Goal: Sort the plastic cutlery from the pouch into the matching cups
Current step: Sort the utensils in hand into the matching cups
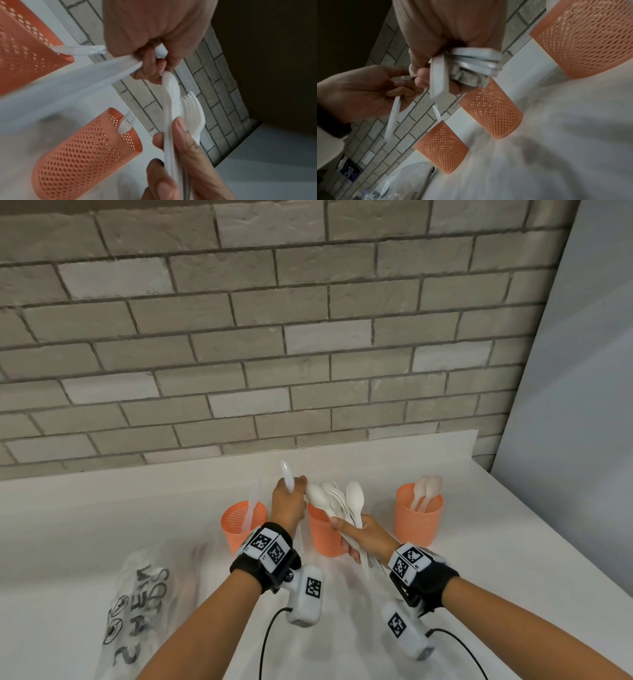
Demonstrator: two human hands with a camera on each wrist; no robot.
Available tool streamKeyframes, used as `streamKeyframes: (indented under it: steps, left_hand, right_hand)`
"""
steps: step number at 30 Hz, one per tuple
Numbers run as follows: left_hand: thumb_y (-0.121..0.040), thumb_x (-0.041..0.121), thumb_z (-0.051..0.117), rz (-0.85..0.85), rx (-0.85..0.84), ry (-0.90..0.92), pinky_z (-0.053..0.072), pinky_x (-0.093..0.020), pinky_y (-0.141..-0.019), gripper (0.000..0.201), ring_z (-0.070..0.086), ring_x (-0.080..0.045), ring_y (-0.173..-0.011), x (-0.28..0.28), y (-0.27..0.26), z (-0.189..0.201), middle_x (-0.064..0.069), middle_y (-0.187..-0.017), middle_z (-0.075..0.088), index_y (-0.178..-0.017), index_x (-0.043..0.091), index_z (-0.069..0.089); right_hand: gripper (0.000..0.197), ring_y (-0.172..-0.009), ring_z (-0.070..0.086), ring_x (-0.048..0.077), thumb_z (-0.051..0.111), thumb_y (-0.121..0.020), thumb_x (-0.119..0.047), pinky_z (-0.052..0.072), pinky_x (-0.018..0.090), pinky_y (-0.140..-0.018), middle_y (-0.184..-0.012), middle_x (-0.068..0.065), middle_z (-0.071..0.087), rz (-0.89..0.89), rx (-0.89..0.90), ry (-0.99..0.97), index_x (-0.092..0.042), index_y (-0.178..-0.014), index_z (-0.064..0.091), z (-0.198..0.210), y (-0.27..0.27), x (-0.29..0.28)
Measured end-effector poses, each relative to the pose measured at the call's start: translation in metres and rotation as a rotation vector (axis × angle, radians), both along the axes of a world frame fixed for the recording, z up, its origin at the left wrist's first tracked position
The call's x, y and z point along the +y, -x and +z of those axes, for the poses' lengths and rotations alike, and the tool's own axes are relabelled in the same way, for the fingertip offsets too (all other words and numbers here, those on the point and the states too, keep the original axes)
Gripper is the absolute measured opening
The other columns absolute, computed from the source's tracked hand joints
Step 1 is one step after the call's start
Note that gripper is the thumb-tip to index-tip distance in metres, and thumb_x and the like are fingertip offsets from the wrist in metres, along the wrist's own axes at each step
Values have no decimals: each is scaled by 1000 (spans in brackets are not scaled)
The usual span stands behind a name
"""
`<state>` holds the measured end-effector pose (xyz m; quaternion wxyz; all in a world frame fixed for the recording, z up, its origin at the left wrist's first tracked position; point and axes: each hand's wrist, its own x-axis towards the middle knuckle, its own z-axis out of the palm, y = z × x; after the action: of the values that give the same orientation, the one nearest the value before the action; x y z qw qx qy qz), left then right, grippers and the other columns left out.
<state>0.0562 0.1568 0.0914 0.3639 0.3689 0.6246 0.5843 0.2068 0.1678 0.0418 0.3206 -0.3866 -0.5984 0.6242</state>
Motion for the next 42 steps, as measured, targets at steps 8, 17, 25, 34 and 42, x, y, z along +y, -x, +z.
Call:
streamKeyframes:
  steps: [8, 17, 25, 34, 42]
  left_hand:
    - [-96, 19, 45, -27, -197, 32, 28, -12, -32, 17, 36, -1, -28, 5, -2, -6, -3, -60, 40, -82, 11, 52]
    - [-93, 25, 53, -24, -298, 57, 29, -14, -34, 22, 34, -2, -31, 7, -2, -15, 0, -52, 36, -79, 9, 53]
    - [-92, 18, 51, -12, -218, 76, 33, -21, -46, 26, 40, -8, -37, 0, -17, -21, 4, -42, 45, -67, 10, 55]
    - [-99, 27, 36, 152, -64, -4, 46, -33, -77, 34, 60, -30, -80, 8, -16, -29, -13, -82, 63, -80, 9, 58]
    - [-101, 28, 30, 220, -177, -134, 43, -24, -47, 31, 48, -9, -34, 7, -1, -7, -2, -52, 41, -79, 18, 50]
  right_hand:
    - [24, -32, 44, 10, 56, -92, -30, 38, 19, -34, -59, 11, 53, -33, 13, -33, -8, -81, 57, 1, 0, -1]
    - [15, -31, 44, 9, 55, -93, -24, 35, 17, -32, -57, 8, 54, -39, -22, -150, -16, -80, 56, 1, 9, -4]
    - [32, -32, 48, 11, 50, -95, -26, 42, 22, -37, -46, 1, 57, -67, 8, -130, -9, -70, 59, 1, 15, 0]
    - [26, -64, 66, 28, 52, -95, -24, 54, 23, -51, -72, 14, 68, -113, -99, -192, -1, -104, 57, -4, 19, 18]
    - [17, -43, 56, 11, 51, -95, -25, 50, 33, -50, -60, 4, 58, -189, -164, -213, -12, -84, 55, -18, 8, 26]
